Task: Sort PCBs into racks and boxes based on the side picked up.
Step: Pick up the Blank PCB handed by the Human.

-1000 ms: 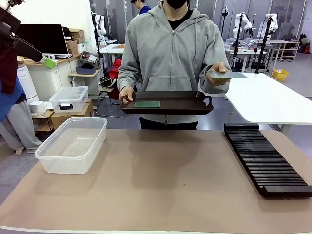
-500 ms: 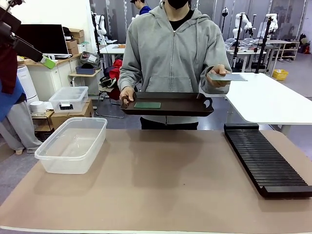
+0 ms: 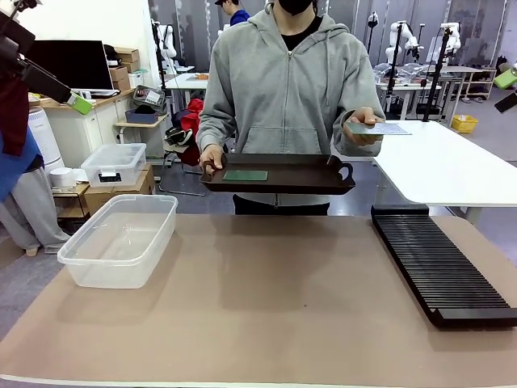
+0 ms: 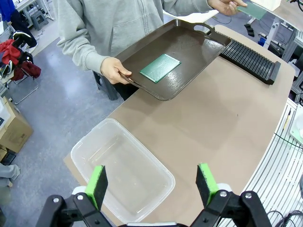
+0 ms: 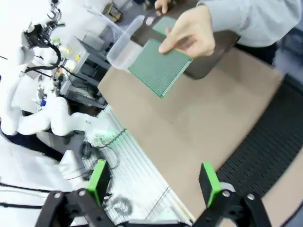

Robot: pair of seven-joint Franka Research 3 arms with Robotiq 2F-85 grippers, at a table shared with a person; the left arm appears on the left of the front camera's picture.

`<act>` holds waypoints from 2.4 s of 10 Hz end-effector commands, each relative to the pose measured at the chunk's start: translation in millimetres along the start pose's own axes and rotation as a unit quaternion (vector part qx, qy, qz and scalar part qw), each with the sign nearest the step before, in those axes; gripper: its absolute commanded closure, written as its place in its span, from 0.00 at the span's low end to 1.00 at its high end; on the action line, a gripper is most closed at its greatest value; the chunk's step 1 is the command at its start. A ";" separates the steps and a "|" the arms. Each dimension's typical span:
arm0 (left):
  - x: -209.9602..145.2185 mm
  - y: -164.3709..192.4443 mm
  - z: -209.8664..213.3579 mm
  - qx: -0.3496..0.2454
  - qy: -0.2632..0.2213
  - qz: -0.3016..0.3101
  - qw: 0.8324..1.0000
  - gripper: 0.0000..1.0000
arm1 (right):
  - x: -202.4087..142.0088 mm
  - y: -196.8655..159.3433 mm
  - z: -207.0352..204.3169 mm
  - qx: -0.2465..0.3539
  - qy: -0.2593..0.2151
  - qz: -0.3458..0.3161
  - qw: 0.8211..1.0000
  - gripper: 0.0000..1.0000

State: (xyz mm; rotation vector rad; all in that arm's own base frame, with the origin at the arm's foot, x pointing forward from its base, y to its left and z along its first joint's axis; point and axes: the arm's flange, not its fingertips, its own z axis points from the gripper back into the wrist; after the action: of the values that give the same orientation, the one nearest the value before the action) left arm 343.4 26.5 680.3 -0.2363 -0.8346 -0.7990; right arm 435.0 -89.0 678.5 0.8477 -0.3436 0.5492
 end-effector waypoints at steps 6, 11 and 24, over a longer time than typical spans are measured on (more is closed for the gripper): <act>-1.7 0.5 -1.2 -0.001 -0.005 0.000 1.000 0.00 | 3.8 -46.2 2.5 0.054 0.010 -0.066 0.996 0.00; -1.7 0.5 -1.2 -0.001 -0.005 0.000 1.000 0.00 | 34.5 -74.3 -16.5 0.148 -0.022 -0.160 0.976 0.00; -1.7 0.5 -1.2 -0.001 -0.005 0.000 1.000 0.00 | 64.2 -155.0 -132.9 0.313 0.085 -0.230 0.917 0.00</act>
State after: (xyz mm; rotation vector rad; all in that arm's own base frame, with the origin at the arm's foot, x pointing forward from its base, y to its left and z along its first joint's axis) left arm 343.5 26.6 680.3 -0.2366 -0.8346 -0.7990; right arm 585.6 -47.0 533.3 1.4662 0.2094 0.2326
